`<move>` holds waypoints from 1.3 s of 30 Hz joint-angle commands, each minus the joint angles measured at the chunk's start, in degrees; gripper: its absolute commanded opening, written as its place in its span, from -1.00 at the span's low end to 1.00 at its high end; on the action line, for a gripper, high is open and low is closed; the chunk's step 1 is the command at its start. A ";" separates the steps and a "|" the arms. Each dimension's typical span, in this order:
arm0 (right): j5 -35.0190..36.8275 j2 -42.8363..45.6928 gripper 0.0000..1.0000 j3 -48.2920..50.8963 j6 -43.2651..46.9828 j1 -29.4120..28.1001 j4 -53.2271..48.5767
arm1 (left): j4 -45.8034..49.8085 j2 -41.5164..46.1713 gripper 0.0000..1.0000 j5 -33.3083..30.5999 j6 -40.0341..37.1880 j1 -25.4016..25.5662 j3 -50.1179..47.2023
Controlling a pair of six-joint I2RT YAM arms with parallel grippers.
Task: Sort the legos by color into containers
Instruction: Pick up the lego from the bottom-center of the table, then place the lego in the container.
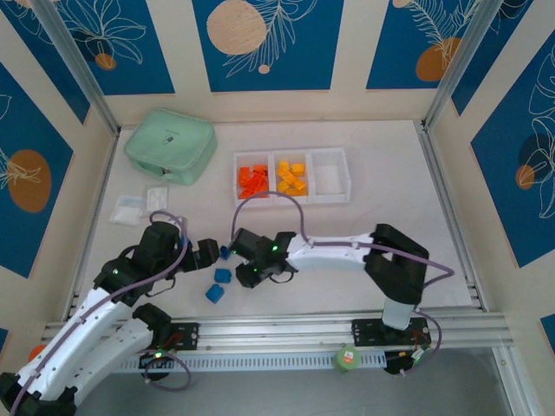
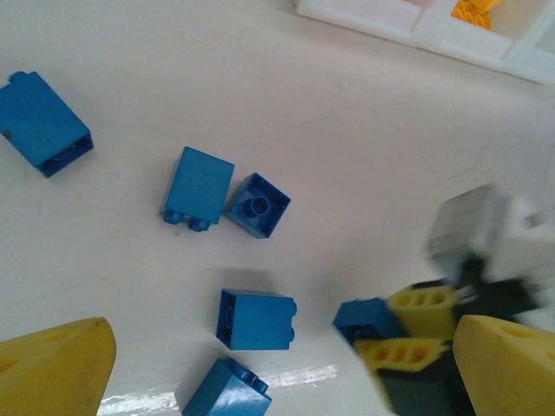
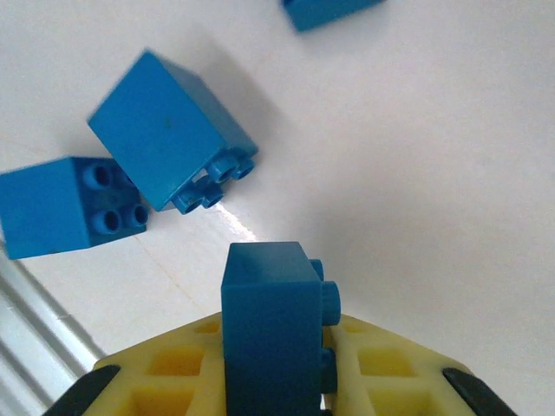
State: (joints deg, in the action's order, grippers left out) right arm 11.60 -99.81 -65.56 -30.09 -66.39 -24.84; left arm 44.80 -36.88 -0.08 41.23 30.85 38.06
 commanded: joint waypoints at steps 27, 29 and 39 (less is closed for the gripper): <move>6.97 2.67 -0.64 -15.05 6.86 46.21 -12.38 | -32.26 -29.80 0.99 8.49 -1.18 7.11 9.30; 6.22 -0.53 -0.65 -17.75 7.19 47.49 -12.26 | -33.30 -31.49 0.99 8.60 -0.86 7.20 9.81; 2.49 -16.65 -0.64 -28.60 10.38 50.12 -10.06 | -34.88 -35.76 0.99 8.07 -0.87 7.20 11.20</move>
State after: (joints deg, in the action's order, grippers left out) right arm 16.45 -114.13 -91.09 -21.63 -16.62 -35.09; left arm 11.31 -72.01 8.12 40.18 37.65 47.03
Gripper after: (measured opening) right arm 0.245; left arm 0.994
